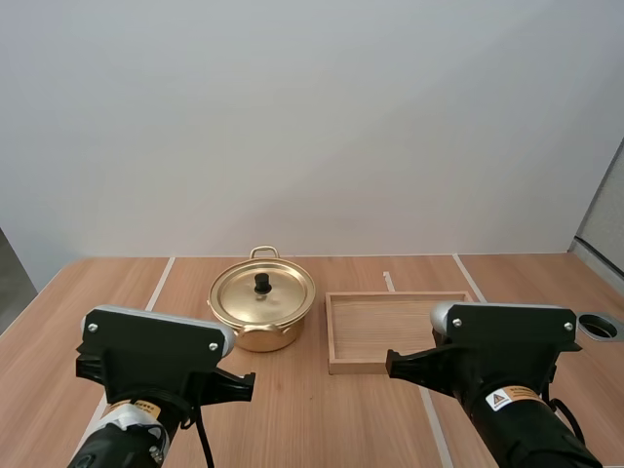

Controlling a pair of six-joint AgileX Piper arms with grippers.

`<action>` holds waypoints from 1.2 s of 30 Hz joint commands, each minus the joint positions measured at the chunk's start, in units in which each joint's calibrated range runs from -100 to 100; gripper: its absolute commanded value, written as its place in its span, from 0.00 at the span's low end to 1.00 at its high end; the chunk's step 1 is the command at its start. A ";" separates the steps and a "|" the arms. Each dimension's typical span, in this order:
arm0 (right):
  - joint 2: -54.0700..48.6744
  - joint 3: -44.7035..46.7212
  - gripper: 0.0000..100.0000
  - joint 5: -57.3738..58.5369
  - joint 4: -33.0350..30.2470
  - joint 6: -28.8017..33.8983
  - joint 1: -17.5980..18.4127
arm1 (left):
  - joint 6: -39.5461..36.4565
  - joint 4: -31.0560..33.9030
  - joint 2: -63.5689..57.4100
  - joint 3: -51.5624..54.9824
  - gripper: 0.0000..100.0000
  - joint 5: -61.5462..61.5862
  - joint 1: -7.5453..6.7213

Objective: Open the pot, put the pineapple inside, and close it

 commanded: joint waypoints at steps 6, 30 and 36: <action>-1.46 0.04 0.00 6.15 -9.99 6.96 -0.21 | -0.17 0.15 -0.35 0.05 0.00 -0.46 -0.13; -1.46 0.04 0.00 6.15 -9.60 6.78 1.79 | -0.17 0.15 -0.35 0.05 0.00 -0.46 -0.13; -1.46 0.04 0.00 6.15 -9.60 6.78 1.79 | -0.17 0.15 -0.35 0.05 0.00 -0.46 -0.13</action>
